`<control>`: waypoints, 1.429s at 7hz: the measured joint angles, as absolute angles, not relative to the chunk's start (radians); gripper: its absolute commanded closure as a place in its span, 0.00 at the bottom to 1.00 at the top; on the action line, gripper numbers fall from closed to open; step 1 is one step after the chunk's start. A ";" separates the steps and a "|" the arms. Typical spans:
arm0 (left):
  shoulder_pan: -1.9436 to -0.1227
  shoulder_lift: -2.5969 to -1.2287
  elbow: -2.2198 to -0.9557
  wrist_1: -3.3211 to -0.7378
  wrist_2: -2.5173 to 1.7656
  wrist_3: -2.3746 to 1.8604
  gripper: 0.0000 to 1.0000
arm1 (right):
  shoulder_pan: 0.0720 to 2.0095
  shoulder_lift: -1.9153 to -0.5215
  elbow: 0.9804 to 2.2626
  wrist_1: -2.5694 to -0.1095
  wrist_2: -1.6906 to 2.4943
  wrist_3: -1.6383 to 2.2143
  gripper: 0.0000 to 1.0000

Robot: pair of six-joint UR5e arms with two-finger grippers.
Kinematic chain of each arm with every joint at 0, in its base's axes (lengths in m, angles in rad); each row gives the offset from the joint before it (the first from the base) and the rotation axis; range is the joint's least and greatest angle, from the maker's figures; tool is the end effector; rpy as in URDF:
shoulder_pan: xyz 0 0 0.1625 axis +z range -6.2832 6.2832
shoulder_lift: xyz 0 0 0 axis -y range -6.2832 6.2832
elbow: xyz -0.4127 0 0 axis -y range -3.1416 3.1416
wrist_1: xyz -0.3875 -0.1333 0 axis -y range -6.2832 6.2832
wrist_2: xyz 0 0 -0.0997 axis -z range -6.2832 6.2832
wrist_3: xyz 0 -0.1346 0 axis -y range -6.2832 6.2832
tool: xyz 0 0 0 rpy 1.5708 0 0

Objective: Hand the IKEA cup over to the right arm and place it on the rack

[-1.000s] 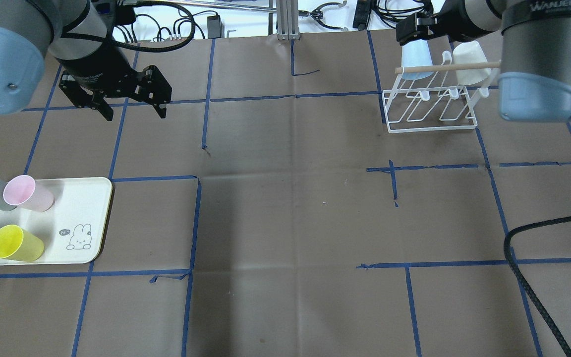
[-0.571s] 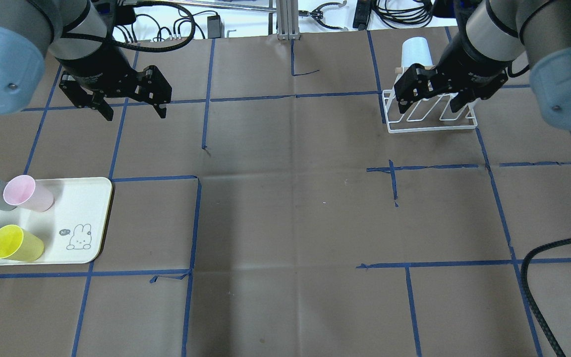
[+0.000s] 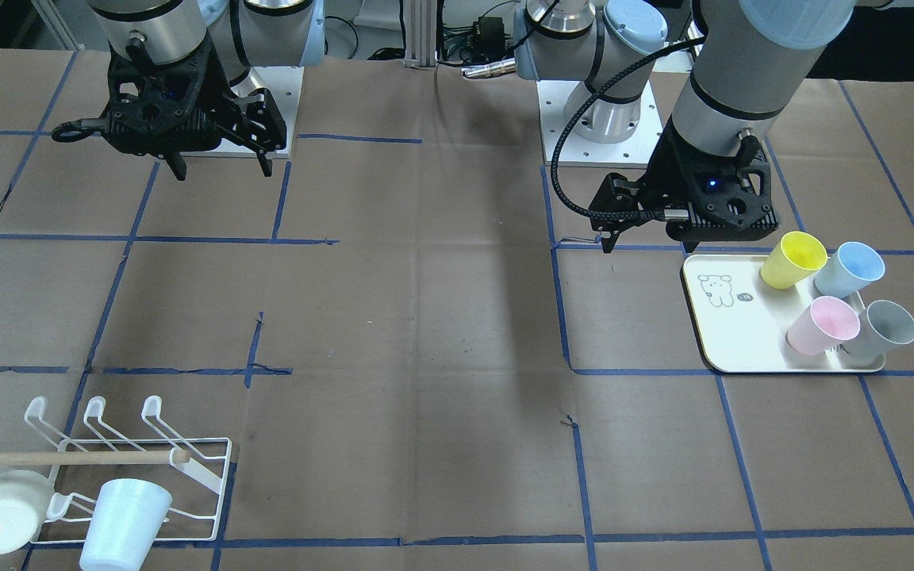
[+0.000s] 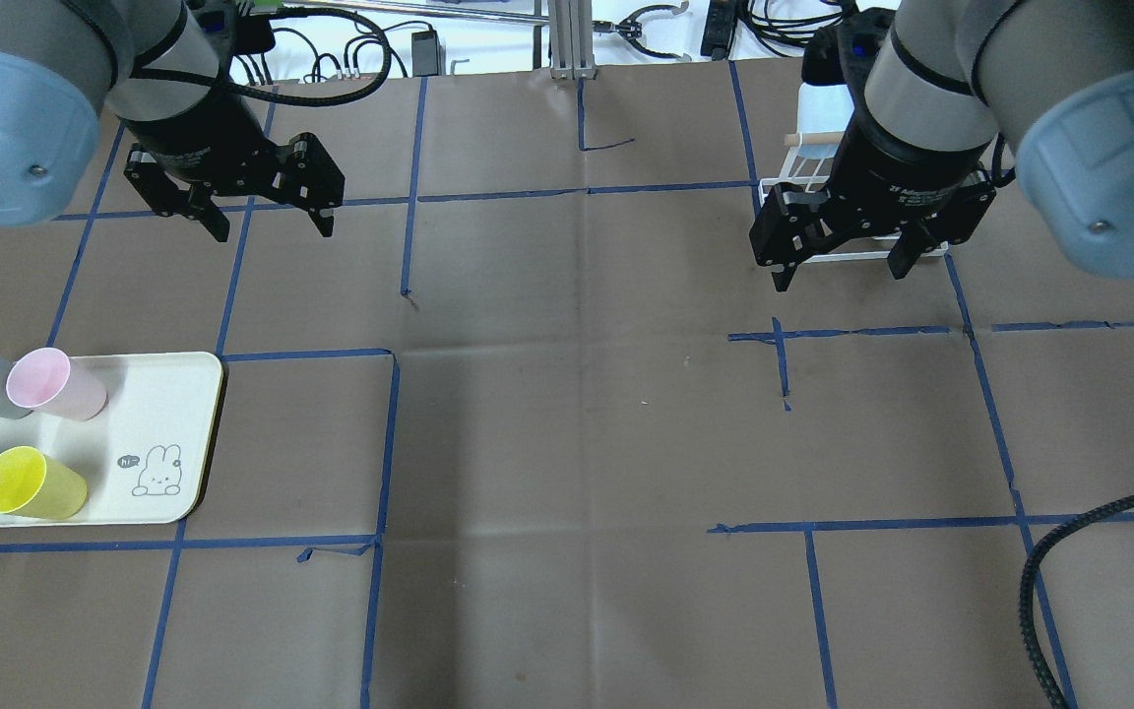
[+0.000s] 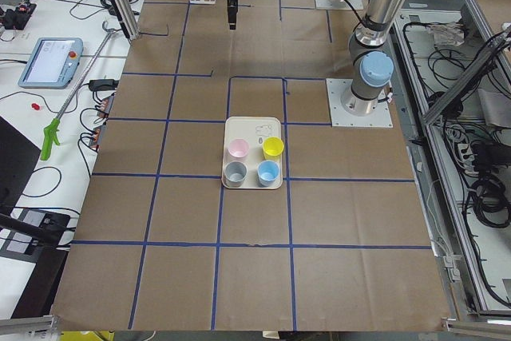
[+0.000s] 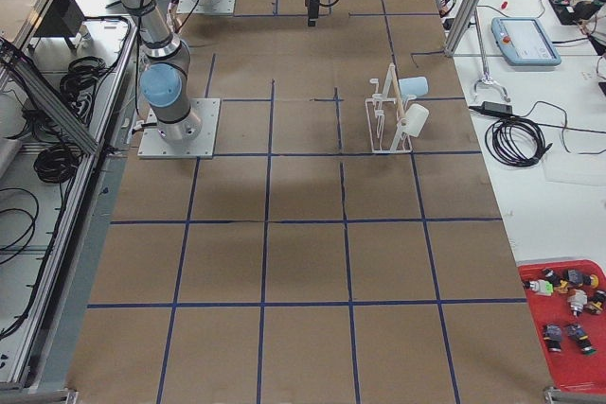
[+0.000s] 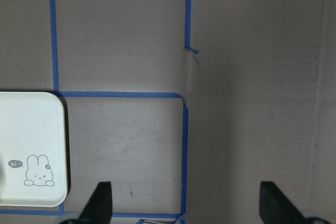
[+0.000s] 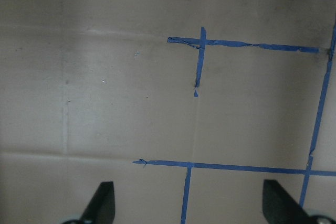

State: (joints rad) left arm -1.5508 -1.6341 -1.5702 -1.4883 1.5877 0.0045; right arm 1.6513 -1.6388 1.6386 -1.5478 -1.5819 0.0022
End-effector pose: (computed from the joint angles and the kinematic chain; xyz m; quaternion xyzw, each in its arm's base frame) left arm -0.1207 -0.5177 0.4175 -0.0078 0.9999 -0.0098 0.0086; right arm 0.1681 -0.4440 0.4375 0.0392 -0.9992 -0.0112 0.0060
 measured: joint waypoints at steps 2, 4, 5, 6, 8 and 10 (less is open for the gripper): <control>-1.551 -1.640 -1.570 -1.488 1.588 0.005 0.01 | 1.659 -1.638 1.642 -1.552 -1.613 0.014 0.00; -1.551 -1.641 -1.570 -1.482 1.588 0.004 0.01 | 1.653 -1.643 1.666 -1.596 -1.605 0.013 0.00; -1.551 -1.641 -1.570 -1.480 1.588 0.004 0.01 | 1.648 -1.655 1.698 -1.641 -1.600 0.011 0.00; -1.551 -1.641 -1.570 -1.479 1.588 0.003 0.01 | 1.645 -1.671 1.723 -1.667 -1.593 0.007 0.00; -1.551 -1.641 -1.571 -1.478 1.588 0.003 0.01 | 1.643 -1.685 1.735 -1.680 -1.588 0.001 0.00; -1.551 -1.640 -1.570 -1.477 1.587 0.003 0.01 | 1.643 -1.687 1.728 -1.681 -1.591 0.000 0.00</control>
State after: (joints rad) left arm -1.5508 -1.6404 -1.5699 -1.4774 1.5866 0.0031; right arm 1.6430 -1.6874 1.7276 -1.6808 -1.5914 0.0001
